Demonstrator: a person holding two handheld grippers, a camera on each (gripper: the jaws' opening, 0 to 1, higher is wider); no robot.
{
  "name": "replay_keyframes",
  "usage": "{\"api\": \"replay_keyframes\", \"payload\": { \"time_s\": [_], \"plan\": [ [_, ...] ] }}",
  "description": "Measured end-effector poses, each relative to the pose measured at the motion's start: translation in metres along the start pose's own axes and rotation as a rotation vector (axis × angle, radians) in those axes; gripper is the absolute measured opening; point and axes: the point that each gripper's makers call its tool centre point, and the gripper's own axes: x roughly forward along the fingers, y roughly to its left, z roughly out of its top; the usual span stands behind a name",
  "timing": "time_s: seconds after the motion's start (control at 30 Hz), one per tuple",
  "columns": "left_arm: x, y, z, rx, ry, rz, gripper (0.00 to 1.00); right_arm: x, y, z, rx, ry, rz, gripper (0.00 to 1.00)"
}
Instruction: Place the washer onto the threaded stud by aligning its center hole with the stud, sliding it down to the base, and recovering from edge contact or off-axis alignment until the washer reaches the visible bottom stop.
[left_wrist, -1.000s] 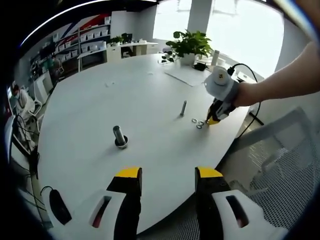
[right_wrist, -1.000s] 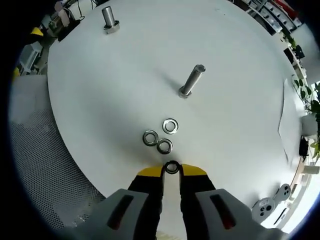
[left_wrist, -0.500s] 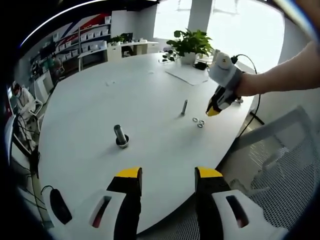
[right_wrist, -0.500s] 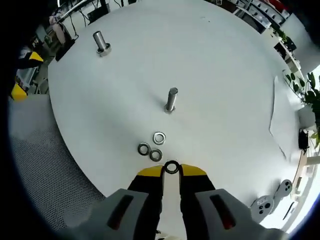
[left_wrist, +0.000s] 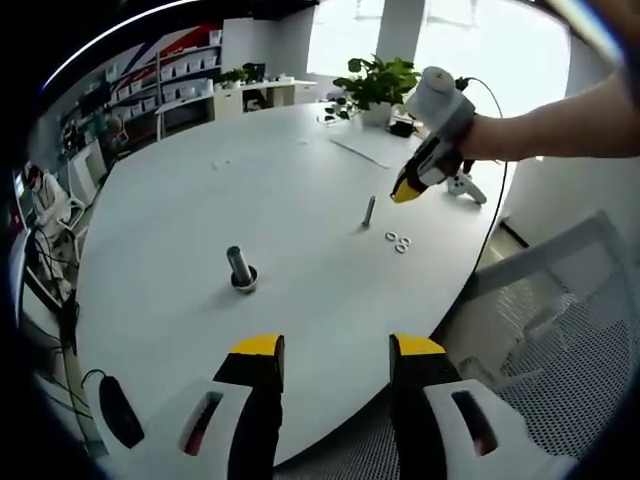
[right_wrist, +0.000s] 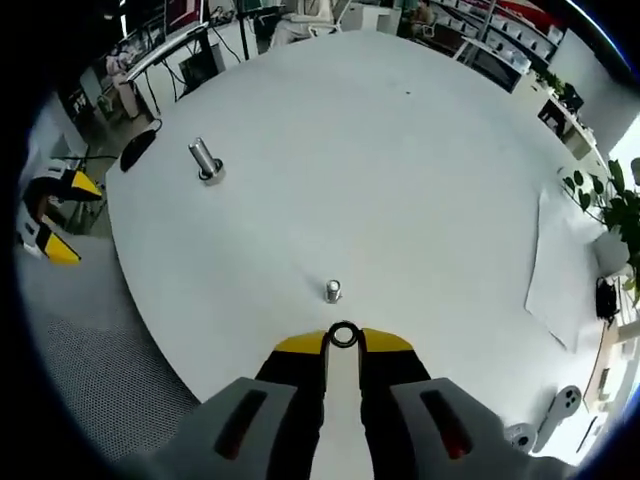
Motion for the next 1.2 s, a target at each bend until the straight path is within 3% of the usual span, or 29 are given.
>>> {"api": "replay_keyframes", "payload": {
  "time_s": [0.13, 0.23, 0.57, 1.2],
  "plan": [
    [0.000, 0.001, -0.001, -0.006, 0.004, 0.004, 0.40, 0.002, 0.003, 0.015, -0.020, -0.023, 0.010, 0.13],
    [0.000, 0.001, 0.000, -0.005, 0.002, 0.003, 0.40, 0.005, 0.002, 0.017, -0.111, -0.005, -0.008, 0.13],
    [0.000, 0.000, -0.003, 0.000, 0.011, 0.000, 0.40, 0.015, 0.006, 0.019, -0.107, 0.015, 0.016, 0.13],
    [0.003, -0.001, -0.008, 0.007, 0.035, -0.005, 0.40, 0.046, 0.015, 0.005, -0.131, 0.089, 0.046, 0.14]
  ]
}}
